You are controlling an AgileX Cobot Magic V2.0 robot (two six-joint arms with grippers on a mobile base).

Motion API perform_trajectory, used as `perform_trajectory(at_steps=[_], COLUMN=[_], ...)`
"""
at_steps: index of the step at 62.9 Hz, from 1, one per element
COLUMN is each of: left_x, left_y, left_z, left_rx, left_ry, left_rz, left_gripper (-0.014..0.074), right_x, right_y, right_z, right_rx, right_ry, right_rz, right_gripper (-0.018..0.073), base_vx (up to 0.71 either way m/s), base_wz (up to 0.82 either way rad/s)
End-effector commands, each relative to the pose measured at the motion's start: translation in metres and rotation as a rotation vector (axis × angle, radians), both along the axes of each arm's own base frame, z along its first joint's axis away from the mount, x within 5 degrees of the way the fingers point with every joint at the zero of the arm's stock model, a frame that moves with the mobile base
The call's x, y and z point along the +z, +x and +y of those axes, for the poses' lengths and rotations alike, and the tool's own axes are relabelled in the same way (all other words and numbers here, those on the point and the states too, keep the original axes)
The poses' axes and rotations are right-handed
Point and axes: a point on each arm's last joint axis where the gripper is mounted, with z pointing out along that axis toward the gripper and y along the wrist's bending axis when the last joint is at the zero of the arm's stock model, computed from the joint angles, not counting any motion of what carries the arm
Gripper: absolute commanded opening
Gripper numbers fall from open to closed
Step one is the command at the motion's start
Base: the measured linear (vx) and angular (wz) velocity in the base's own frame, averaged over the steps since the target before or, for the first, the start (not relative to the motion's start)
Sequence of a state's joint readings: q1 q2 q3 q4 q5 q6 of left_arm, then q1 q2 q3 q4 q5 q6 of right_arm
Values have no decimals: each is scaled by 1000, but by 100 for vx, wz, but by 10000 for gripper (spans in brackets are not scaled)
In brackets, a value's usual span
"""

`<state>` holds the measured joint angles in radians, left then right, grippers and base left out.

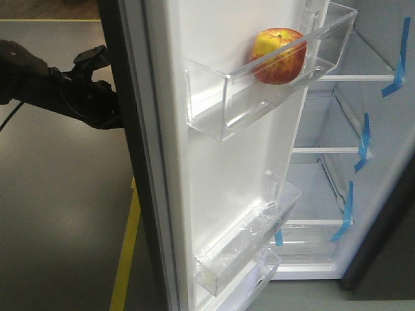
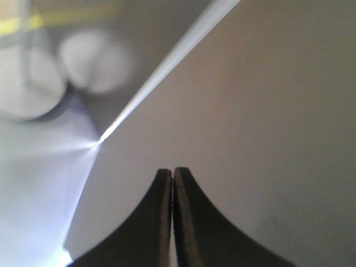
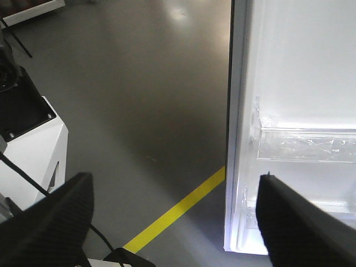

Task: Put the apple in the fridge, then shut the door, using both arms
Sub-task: 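Swing the left arm out around the outer side of the fridge door, then push the fridge door shut with the left gripper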

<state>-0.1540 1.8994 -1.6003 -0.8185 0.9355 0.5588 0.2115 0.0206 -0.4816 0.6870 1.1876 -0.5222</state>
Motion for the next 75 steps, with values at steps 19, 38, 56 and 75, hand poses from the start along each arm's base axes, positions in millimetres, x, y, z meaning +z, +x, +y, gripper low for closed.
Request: perform_trajectory(at_steps=[19,38,56,75], left_x=[55,57,59,59], left_y=[-45,-73,-108,-129], left_z=[-67,-124,-175,-195], left_rx=[-174,-276,-370,-447], left_ry=[-99,-118,-142,-141], left_rz=[-117,-163,-208,-201], left_gripper=[-6,-6,-6,-6], right_x=[11,11,10,9], right_y=[2,2,1,0], right_z=[1,1,1,2], right_rx=[-7,-7,0,6], right_ry=[48,48,42,36], right_rz=[-36,-36,-28,-20], right_gripper=[571,571,571,571], base_vx=[0,0,0,0], base_wz=[0,0,0,0])
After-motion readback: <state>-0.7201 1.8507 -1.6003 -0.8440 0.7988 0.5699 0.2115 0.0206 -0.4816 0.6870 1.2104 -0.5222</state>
